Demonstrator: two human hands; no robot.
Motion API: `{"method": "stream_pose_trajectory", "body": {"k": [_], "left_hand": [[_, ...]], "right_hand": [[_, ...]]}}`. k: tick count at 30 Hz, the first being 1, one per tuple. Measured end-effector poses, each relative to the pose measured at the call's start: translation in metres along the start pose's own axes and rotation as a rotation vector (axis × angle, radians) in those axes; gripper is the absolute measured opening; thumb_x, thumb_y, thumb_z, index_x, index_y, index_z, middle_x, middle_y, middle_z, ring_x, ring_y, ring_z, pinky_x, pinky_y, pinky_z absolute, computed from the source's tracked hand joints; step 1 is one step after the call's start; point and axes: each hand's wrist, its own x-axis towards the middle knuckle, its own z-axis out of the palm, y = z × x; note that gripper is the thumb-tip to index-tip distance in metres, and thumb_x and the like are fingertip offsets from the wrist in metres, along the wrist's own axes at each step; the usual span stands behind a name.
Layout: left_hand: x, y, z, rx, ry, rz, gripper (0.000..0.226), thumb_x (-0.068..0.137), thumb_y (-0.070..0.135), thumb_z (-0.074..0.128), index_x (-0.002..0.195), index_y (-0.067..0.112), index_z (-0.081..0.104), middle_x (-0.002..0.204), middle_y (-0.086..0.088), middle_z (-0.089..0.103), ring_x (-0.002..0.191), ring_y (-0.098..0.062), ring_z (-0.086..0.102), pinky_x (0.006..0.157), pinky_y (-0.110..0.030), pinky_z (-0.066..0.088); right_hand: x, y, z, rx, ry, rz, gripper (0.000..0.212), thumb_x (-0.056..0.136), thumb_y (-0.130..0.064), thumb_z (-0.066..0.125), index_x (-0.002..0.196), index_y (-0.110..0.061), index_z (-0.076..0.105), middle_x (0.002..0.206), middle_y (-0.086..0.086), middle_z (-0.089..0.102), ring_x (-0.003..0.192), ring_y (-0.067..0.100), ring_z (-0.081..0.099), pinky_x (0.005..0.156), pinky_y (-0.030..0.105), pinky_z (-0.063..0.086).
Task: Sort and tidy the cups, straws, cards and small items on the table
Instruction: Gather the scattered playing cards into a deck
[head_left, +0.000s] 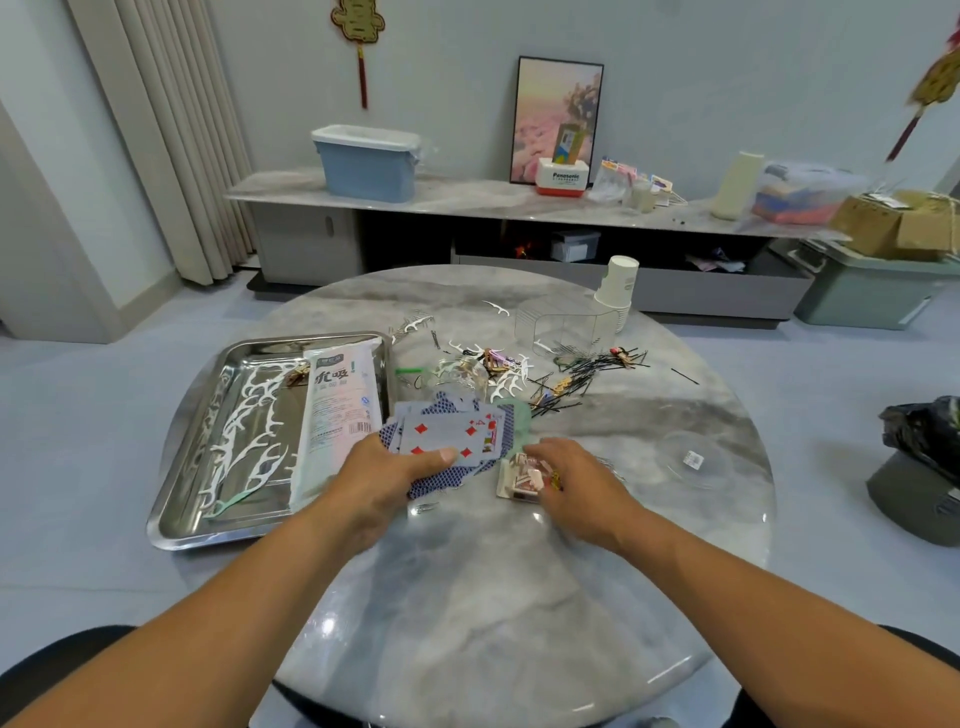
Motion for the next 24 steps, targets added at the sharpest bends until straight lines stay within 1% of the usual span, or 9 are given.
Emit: {"method": "stream_pose_trajectory", "body": {"k": [3, 4, 6, 8, 10, 14, 18, 20, 24], "left_hand": [[-0.002, -0.014, -0.001, 0.102, -0.057, 0.017, 0.039, 0.074, 0.014, 0.087, 0.110, 0.017, 0.073, 0.098, -0.003, 0.079, 0.087, -0.017, 0.076, 0.071, -0.028, 0.060], [-0.004, -0.020, -0.001, 0.123, -0.089, 0.027, 0.039, 0.075, 0.013, 0.087, 0.111, 0.018, 0.073, 0.100, -0.003, 0.079, 0.091, -0.017, 0.076, 0.071, -0.025, 0.060], [-0.008, -0.033, 0.000, 0.159, -0.164, 0.050, 0.039, 0.078, 0.009, 0.084, 0.114, 0.017, 0.073, 0.106, -0.003, 0.078, 0.101, -0.021, 0.074, 0.081, -0.027, 0.060], [-0.014, -0.046, 0.003, 0.187, -0.214, 0.092, 0.037, 0.080, 0.005, 0.082, 0.114, 0.017, 0.074, 0.109, -0.005, 0.077, 0.104, -0.023, 0.073, 0.084, -0.027, 0.059], [-0.017, -0.054, 0.006, 0.217, -0.220, 0.139, 0.038, 0.079, 0.002, 0.082, 0.112, 0.019, 0.074, 0.109, -0.003, 0.077, 0.103, -0.021, 0.074, 0.082, -0.023, 0.058], [-0.020, -0.064, 0.016, 0.180, -0.169, 0.166, 0.069, 0.064, -0.001, 0.093, 0.122, 0.016, 0.059, 0.109, -0.006, 0.075, 0.102, -0.021, 0.073, 0.081, -0.028, 0.058], [-0.022, -0.073, 0.021, 0.262, -0.115, 0.256, 0.075, 0.060, 0.003, 0.095, 0.120, 0.026, 0.057, 0.107, 0.007, 0.073, 0.099, -0.011, 0.071, 0.079, -0.025, 0.057], [-0.022, -0.076, 0.022, 0.261, -0.124, 0.284, 0.076, 0.060, 0.004, 0.094, 0.121, 0.028, 0.055, 0.109, 0.006, 0.072, 0.100, -0.012, 0.071, 0.078, -0.023, 0.057], [-0.023, -0.075, 0.022, 0.371, -0.075, 0.310, 0.087, 0.055, 0.024, 0.096, 0.128, 0.044, 0.052, 0.124, 0.006, 0.059, 0.107, -0.007, 0.066, 0.085, -0.020, 0.055]], "right_hand": [[-0.011, -0.014, 0.001, 0.516, 0.226, 0.049, 0.055, 0.093, -0.004, 0.047, 0.136, -0.037, 0.056, 0.136, -0.018, 0.058, 0.122, -0.005, 0.053, 0.103, 0.022, 0.042], [-0.017, -0.020, 0.003, 0.658, 0.246, 0.038, 0.049, 0.095, -0.009, 0.047, 0.132, -0.040, 0.056, 0.129, -0.025, 0.060, 0.116, -0.013, 0.054, 0.099, 0.019, 0.044], [-0.032, -0.030, 0.011, 0.846, 0.194, 0.016, 0.033, 0.101, -0.026, 0.051, 0.130, -0.041, 0.058, 0.121, -0.030, 0.062, 0.112, -0.017, 0.055, 0.090, 0.011, 0.046], [-0.045, -0.036, 0.022, 0.889, 0.115, -0.016, 0.029, 0.102, -0.042, 0.055, 0.131, -0.041, 0.058, 0.118, -0.030, 0.063, 0.113, -0.015, 0.056, 0.086, 0.007, 0.047], [-0.051, -0.038, 0.033, 0.870, 0.071, -0.021, 0.032, 0.101, -0.048, 0.056, 0.132, -0.040, 0.058, 0.123, -0.026, 0.063, 0.116, -0.011, 0.056, 0.094, 0.012, 0.047], [-0.056, -0.044, 0.041, 0.883, 0.011, -0.017, 0.035, 0.101, -0.049, 0.055, 0.134, -0.039, 0.057, 0.127, -0.012, 0.065, 0.115, -0.001, 0.062, 0.099, 0.024, 0.051], [-0.058, -0.051, 0.042, 0.966, 0.025, -0.002, 0.032, 0.099, -0.047, 0.059, 0.130, -0.037, 0.061, 0.120, -0.009, 0.068, 0.106, -0.001, 0.066, 0.083, 0.018, 0.054], [-0.058, -0.056, 0.043, 1.030, 0.037, 0.032, 0.028, 0.097, -0.044, 0.065, 0.123, -0.034, 0.065, 0.116, -0.003, 0.070, 0.101, 0.004, 0.070, 0.077, 0.019, 0.056], [-0.053, -0.063, 0.048, 1.116, 0.161, 0.157, 0.014, 0.098, -0.032, 0.066, 0.104, -0.023, 0.074, 0.100, 0.001, 0.077, 0.095, 0.016, 0.073, 0.072, 0.022, 0.057]]}}
